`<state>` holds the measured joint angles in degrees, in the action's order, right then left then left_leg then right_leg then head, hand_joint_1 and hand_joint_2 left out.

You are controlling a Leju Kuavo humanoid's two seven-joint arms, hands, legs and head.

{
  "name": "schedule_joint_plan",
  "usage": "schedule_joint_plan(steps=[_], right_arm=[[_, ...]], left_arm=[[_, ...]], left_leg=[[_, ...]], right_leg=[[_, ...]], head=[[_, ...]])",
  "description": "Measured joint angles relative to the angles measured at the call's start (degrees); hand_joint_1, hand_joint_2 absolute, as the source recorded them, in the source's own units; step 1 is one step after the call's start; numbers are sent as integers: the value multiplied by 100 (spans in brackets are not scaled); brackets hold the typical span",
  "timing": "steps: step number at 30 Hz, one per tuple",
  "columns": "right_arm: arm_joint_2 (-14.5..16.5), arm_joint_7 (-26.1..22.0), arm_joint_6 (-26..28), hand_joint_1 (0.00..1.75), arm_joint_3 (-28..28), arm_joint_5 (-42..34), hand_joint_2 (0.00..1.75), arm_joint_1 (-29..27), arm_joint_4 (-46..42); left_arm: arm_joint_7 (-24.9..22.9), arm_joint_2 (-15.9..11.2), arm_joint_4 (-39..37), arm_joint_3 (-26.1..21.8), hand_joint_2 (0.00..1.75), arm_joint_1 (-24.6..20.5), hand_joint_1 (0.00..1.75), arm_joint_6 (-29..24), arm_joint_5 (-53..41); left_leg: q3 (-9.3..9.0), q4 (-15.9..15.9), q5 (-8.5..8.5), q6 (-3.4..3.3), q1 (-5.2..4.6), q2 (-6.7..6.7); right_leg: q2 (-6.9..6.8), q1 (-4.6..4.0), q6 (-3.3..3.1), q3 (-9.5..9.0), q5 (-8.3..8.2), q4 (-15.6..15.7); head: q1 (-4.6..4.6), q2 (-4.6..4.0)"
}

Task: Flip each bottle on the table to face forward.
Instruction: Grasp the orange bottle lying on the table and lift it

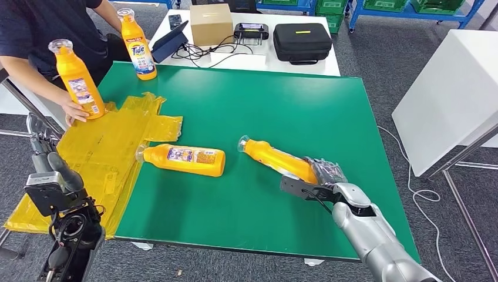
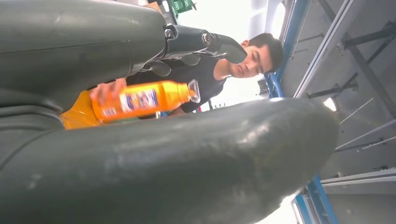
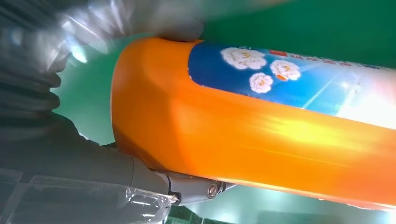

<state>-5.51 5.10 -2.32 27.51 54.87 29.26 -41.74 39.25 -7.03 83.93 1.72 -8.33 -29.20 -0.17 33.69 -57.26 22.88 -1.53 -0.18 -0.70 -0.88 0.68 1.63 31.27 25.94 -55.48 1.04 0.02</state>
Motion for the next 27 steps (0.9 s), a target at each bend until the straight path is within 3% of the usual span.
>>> schedule_joint_plan(steps=[4, 8, 12, 17, 21, 27], right_arm=[[63, -216, 184, 175, -38, -181, 175, 134, 287], [65, -436, 379, 175, -184, -626, 175, 111, 224], [-45, -523, 336, 175, -511, -1332, 175, -409, -758], [-237, -835, 332, 175, -800, -2181, 175, -1039, -2169], [-373, -977, 352, 175, -934, -2539, 175, -1241, -2992], [-444, -1087, 410, 175, -993, -2699, 175, -1391, -3504]], left_arm=[[-94, 18, -10, 3, 0, -2, 0, 128, 11], [-499, 21, -21, 14, 175, 4, 0, 824, 311], [-1096, 12, -22, -15, 175, 90, 0, 2073, 1194], [-1393, -15, -30, -139, 175, 241, 0, 3094, 2039], [-1409, -35, -30, -228, 175, 347, 0, 3254, 2171], [-1462, -40, -30, -285, 175, 402, 0, 3399, 2299]], left_leg=[[-10, 0, 0, 3, 5, -2], [-2, -1, -7, -3, 5, 6], [81, -5, -38, -12, 3, 33], [172, -7, -54, -16, 0, 55], [195, -7, -50, -14, 0, 57], [203, -6, -48, -14, 0, 62]], right_leg=[[3, -4, -2, -9, -1, 0], [0, -4, 4, -9, -11, -1], [-20, -3, 24, -5, -35, -6], [-31, -2, 35, 79, -44, -10], [-34, -2, 32, 103, -39, -8], [-36, -2, 32, 109, -39, -7]], head=[[0, 1], [-1, 1], [0, 0], [2, 1], [2, 1], [1, 0]])
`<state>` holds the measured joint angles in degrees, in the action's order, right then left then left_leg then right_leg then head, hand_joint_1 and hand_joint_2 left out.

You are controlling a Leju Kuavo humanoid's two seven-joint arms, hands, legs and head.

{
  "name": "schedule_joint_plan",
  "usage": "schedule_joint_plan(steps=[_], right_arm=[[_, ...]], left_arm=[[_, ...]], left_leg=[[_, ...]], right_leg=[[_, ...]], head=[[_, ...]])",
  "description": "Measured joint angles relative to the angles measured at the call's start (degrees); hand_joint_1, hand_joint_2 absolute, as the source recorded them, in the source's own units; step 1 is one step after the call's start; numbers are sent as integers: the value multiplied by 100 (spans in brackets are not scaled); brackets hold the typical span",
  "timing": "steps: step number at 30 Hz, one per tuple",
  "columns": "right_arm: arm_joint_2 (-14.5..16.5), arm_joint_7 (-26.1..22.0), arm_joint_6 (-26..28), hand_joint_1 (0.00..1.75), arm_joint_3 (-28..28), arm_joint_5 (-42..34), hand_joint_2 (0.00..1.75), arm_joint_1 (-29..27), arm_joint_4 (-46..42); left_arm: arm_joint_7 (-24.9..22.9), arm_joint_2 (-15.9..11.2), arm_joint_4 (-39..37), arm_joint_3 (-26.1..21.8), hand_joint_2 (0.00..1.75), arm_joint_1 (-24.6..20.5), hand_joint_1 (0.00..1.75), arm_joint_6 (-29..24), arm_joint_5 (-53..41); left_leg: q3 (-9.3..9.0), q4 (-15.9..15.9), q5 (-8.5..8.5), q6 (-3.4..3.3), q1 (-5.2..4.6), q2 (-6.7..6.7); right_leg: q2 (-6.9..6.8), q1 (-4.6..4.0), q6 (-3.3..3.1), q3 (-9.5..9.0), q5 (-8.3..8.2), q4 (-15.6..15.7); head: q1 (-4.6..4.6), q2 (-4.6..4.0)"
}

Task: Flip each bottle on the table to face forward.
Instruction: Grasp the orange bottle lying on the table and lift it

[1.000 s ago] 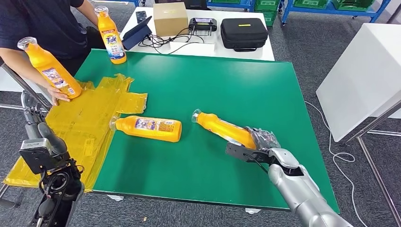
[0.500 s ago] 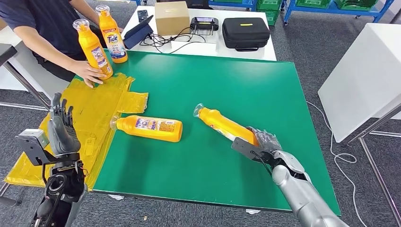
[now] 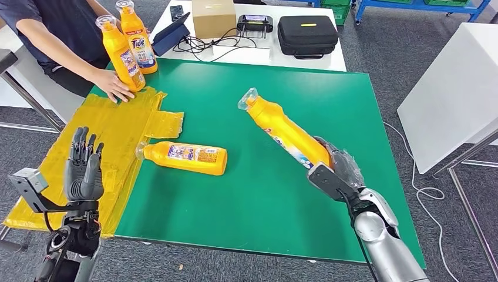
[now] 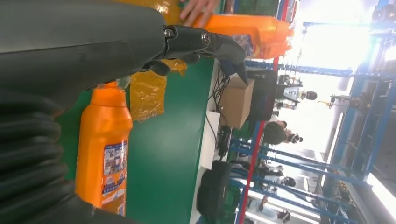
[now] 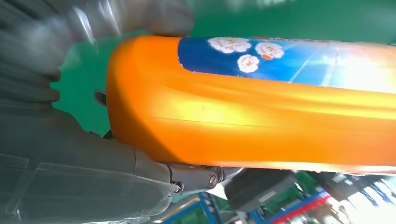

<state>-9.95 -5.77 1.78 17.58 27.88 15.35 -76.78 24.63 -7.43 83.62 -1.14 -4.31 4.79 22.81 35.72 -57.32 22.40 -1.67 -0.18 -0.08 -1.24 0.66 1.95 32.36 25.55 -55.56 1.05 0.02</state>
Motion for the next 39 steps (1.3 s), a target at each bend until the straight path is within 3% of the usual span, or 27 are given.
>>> schedule_joint_plan(steps=[5, 9, 15, 19, 24, 32, 39], right_arm=[[105, -37, 177, 175, 207, -330, 175, 98, -201], [532, 78, 547, 175, 607, -257, 175, 479, 12], [1482, 33, 1317, 175, 1208, -209, 175, 1318, 1206], [2096, 11, 1374, 175, 1529, -256, 175, 1875, 2238], [2598, 61, 1367, 175, 1801, -210, 175, 2205, 2943], [2924, 169, 1355, 175, 2017, -157, 175, 2358, 3365], [3053, 748, 1320, 175, 2557, -243, 175, 2433, 3487]], left_arm=[[-374, 17, -23, 20, 175, -19, 0, 718, 744], [-682, 129, -79, 264, 175, -161, 0, 1114, 1342], [-845, 416, -159, 897, 175, -527, 0, 952, 1854], [-875, 544, -232, 1194, 175, -743, 0, 835, 2061], [-921, 643, -251, 1311, 175, -814, 0, 743, 2104], [-969, 694, -248, 1344, 175, -829, 0, 613, 2085], [-1066, 791, -205, 1324, 175, -894, 0, 348, 1833]], left_leg=[[1, 1, -2, 0, 0, -2], [0, 1, -7, 6, 2, -6], [3, 1, -14, 8, 6, -3], [7, 0, -14, 8, 5, -4], [19, 0, -14, 8, 5, -3], [30, 0, -14, 8, 4, -2], [30, 0, -14, 8, 4, -2]], right_leg=[[1, -1, 0, 1, -1, -1], [3, -2, -1, 7, -3, -2], [-1, -3, -1, 8, -3, -7], [-1, -3, -1, 13, -3, -8], [-2, -3, -1, 24, -3, -9], [-3, -1, -1, 35, -3, -8], [-2, -2, -1, 36, -3, -9]], head=[[0, 0], [2, 1], [0, 0], [-1, 1], [-1, 0], [-1, 1], [-1, 0]])
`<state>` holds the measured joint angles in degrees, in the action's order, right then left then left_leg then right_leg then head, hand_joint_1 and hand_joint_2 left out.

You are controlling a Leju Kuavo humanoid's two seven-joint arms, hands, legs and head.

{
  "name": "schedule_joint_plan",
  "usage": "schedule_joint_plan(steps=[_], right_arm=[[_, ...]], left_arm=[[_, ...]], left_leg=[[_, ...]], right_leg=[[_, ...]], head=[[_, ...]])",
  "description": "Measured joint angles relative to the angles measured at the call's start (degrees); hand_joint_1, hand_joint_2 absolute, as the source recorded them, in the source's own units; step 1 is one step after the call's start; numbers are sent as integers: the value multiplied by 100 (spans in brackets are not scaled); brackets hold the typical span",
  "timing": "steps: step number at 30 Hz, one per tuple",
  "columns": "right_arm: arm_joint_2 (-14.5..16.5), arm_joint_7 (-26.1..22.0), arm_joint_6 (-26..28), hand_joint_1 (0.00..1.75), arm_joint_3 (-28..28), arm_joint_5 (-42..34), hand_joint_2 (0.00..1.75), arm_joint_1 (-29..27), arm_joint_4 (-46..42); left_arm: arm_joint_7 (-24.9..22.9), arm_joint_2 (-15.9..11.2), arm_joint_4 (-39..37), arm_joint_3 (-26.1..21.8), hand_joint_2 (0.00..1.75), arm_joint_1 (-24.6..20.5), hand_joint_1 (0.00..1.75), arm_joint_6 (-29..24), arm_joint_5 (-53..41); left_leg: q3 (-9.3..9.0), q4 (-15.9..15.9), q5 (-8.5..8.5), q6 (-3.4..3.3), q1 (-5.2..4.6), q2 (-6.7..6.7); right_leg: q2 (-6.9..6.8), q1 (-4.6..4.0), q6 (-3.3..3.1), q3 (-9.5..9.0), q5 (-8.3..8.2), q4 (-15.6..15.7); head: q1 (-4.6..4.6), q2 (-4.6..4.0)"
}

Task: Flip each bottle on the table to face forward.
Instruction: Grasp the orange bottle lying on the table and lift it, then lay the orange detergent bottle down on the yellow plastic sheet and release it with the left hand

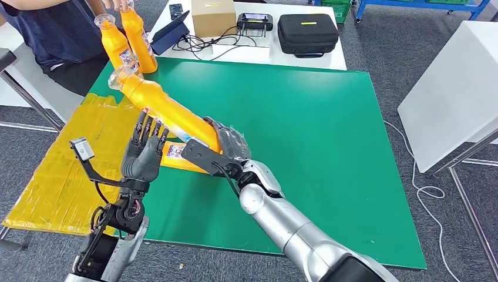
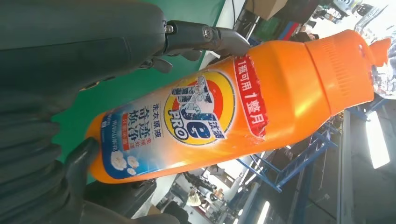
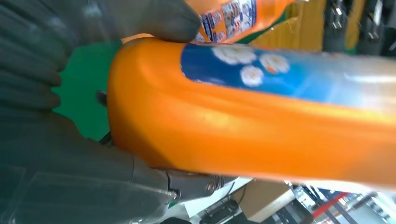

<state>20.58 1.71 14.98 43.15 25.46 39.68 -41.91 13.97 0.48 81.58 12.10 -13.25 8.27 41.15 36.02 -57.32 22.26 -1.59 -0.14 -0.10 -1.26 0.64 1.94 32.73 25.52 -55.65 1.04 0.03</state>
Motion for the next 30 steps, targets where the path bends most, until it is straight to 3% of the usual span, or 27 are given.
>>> schedule_joint_plan(steps=[8, 17, 27, 30], right_arm=[[29, 802, -23, 175, 931, 394, 175, 180, -109], [53, 922, -22, 175, 1607, 1068, 175, 43, -364], [57, 954, -43, 175, 1738, 1308, 175, -109, -491], [57, 922, -80, 175, 1738, 1356, 175, -176, -533]], left_arm=[[42, 62, 193, -225, 175, 154, 0, -272, -589], [73, 82, 375, -494, 175, 290, 0, -348, -762], [76, 180, 498, -681, 175, 538, 1, -335, -879], [74, 216, 566, -752, 175, 640, 132, -314, -888]], left_leg=[[4, 0, 0, 0, 1, -3], [6, 0, 0, 0, 1, -2], [8, 0, 0, 0, 1, -2], [8, 0, 0, 0, 1, -2]], right_leg=[[1, 0, -1, 10, 1, 0], [1, 1, -1, 11, 1, 1], [1, 1, -1, 12, 1, 1], [1, 1, -1, 13, 1, 1]], head=[[0, 0], [0, -1], [-1, 0], [0, 0]])
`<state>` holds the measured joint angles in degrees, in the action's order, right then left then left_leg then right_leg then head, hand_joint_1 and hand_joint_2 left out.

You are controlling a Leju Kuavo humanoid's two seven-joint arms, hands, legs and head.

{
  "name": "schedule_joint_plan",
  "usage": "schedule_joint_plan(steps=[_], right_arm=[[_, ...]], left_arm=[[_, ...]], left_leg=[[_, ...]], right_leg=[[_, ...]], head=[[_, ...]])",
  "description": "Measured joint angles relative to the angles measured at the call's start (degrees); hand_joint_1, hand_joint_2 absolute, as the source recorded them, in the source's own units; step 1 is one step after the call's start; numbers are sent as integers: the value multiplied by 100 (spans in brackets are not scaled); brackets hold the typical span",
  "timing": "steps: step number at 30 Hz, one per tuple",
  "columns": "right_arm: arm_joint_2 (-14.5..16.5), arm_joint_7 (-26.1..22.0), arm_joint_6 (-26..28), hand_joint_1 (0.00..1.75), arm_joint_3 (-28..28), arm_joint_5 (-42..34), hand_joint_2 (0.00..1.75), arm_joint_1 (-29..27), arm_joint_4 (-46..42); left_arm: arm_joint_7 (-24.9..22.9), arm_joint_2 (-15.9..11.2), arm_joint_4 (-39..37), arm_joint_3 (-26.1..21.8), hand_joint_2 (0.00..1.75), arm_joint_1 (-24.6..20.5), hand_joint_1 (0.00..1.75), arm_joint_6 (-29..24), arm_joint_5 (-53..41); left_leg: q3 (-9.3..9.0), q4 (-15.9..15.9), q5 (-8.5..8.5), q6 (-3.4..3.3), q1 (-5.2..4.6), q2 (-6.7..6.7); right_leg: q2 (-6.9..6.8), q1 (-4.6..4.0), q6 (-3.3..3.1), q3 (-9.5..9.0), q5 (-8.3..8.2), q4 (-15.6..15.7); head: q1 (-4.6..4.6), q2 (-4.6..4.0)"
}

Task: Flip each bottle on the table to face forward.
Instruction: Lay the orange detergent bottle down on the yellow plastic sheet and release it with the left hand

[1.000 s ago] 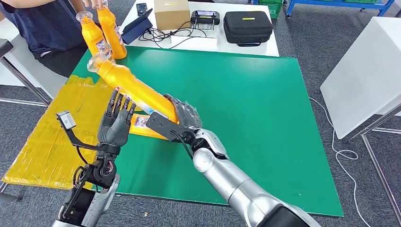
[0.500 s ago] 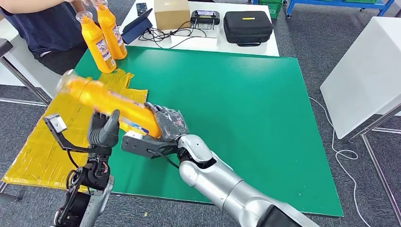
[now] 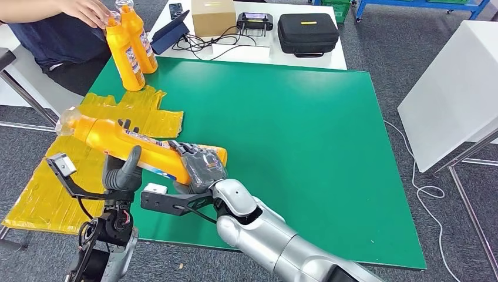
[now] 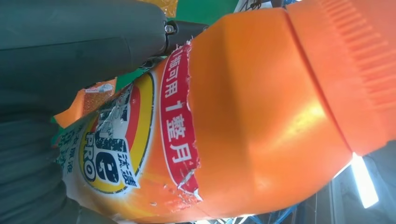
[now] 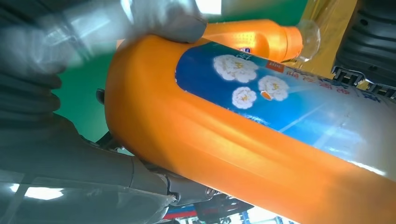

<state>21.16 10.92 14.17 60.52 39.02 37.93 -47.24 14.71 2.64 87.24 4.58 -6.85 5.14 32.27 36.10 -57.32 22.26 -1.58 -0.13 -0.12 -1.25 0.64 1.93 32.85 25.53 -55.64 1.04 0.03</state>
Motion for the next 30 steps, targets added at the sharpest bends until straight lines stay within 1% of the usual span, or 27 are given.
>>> schedule_joint_plan(steps=[1, 10, 18, 19, 22, 23, 26, 28, 30], right_arm=[[0, -13, -12, 175, 0, 7, 175, -15, -10], [1, -133, -20, 175, -42, 51, 175, -78, -21], [21, -155, -28, 175, -139, 58, 175, -88, -19], [22, -154, -27, 169, -147, 53, 175, -87, -19], [28, -142, -22, 38, -164, 46, 175, -82, -16], [28, -139, -24, 0, -169, 51, 131, -75, -10], [19, -140, -113, 0, -239, 95, 0, -61, 15], [-26, -143, -205, 0, -359, 108, 0, -101, 9], [-121, -140, -251, 0, -552, 102, 0, -176, -91]], left_arm=[[0, 8, 28, -22, 175, 35, 175, 11, -3], [48, 57, 217, -134, 175, 230, 175, 53, -28], [51, 126, 238, -222, 175, 187, 175, 74, -60], [53, 129, 238, -233, 175, 179, 175, 74, -65], [57, 140, 258, -283, 175, 172, 175, 70, -93], [57, 145, 273, -301, 175, 170, 175, 69, -103], [59, 152, 328, -386, 175, 159, 175, 64, -164], [104, 153, 374, -492, 175, 141, 175, -14, -322], [274, 153, 410, -644, 175, 106, 175, -323, -843]], left_leg=[[0, 0, 0, 0, 0, 0], [0, 0, 0, 0, 1, 0], [0, 0, 0, 0, 0, 0], [0, 0, 0, 0, 0, 0], [0, 0, 0, 0, 0, 0], [0, 0, 0, 0, 0, 0], [0, 0, 0, 0, 1, 0], [0, 0, 0, 0, 1, 0], [0, 0, 0, 0, 1, 1]], right_leg=[[0, 0, 0, 0, 0, 0], [0, 0, 0, 2, 0, 0], [-1, 0, 0, 1, 0, 0], [-1, 0, 0, 1, 0, 0], [0, 0, 0, 1, 0, 0], [0, 0, 0, 2, 0, 0], [0, 0, 0, 2, 0, 0], [-1, -1, 0, 2, 0, 0], [-2, -1, 0, 1, 0, 0]], head=[[1, 1], [0, 1], [0, -1], [-1, -1], [0, -1], [0, -1], [0, -1], [-2, -1], [-2, -1]])
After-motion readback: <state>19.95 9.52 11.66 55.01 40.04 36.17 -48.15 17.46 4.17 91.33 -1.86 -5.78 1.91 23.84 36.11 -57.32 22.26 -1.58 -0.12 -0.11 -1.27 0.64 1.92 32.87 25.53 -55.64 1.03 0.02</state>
